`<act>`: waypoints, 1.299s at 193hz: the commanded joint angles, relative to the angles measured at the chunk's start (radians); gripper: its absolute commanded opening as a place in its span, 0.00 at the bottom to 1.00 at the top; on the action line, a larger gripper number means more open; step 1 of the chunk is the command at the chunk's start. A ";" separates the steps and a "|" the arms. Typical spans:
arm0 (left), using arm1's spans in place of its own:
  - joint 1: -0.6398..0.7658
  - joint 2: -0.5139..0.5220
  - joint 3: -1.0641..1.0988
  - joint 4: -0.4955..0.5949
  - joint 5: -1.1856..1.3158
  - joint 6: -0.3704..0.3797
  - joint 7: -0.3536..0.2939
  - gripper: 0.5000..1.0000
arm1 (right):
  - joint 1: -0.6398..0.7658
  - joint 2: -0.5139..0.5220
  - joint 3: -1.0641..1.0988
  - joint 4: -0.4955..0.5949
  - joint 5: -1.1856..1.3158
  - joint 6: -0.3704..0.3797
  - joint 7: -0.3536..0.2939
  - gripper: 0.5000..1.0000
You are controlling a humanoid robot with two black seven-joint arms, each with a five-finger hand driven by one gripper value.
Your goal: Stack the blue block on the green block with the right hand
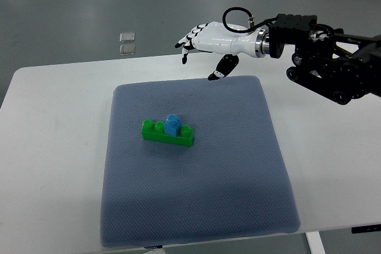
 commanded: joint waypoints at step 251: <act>0.001 0.000 0.000 0.000 0.001 0.001 0.000 1.00 | -0.298 0.097 0.176 -0.268 2.001 0.104 -0.041 0.83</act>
